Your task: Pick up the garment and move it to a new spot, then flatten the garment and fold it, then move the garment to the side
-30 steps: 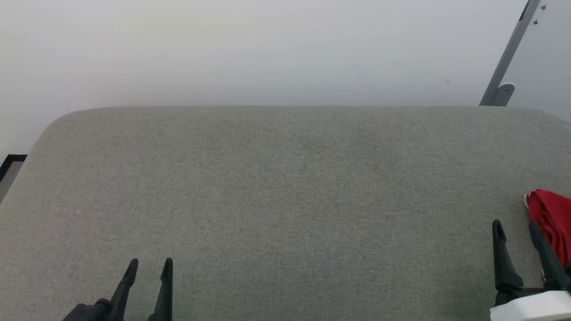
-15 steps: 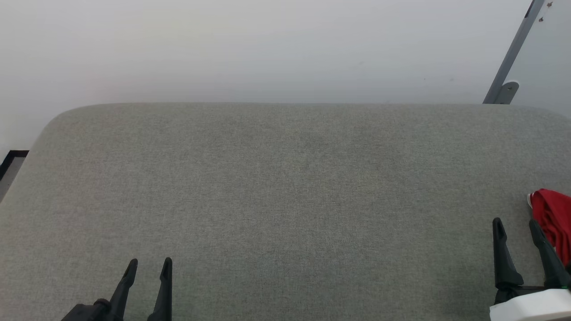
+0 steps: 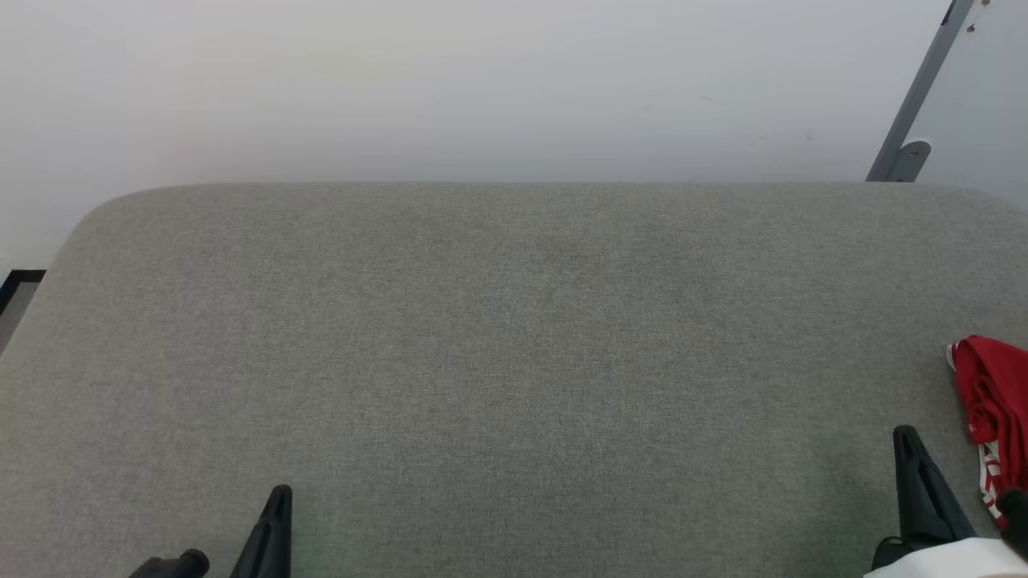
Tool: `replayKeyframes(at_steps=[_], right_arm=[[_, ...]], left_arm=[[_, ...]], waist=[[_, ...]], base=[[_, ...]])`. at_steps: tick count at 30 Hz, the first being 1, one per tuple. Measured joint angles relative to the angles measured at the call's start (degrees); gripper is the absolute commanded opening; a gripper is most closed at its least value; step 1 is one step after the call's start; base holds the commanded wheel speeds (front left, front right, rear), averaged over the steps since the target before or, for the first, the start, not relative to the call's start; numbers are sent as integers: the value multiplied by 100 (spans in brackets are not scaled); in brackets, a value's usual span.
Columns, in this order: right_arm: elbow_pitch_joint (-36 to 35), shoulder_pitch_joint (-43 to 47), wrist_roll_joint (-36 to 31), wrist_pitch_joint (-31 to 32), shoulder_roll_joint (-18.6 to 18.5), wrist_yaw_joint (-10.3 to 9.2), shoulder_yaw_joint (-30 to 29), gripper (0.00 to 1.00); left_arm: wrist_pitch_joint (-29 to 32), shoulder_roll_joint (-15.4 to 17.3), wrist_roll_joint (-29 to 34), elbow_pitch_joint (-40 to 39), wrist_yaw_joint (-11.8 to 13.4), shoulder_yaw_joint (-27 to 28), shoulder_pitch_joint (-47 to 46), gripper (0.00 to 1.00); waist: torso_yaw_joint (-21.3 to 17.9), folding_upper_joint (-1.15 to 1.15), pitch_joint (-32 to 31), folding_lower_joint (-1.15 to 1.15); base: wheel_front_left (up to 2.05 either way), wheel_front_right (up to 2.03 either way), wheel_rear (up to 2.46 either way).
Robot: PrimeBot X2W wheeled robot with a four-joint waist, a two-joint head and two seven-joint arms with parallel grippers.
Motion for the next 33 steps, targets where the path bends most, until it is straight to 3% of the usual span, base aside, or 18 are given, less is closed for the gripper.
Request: replayKeyframes(at_steps=[33], right_arm=[[261,-441,2831,660,175,0,18,0]], left_arm=[[720,-147,-2846,211,0,270,-547,0]], waist=[[-103,0,23,0]], base=[[0,0,0]])
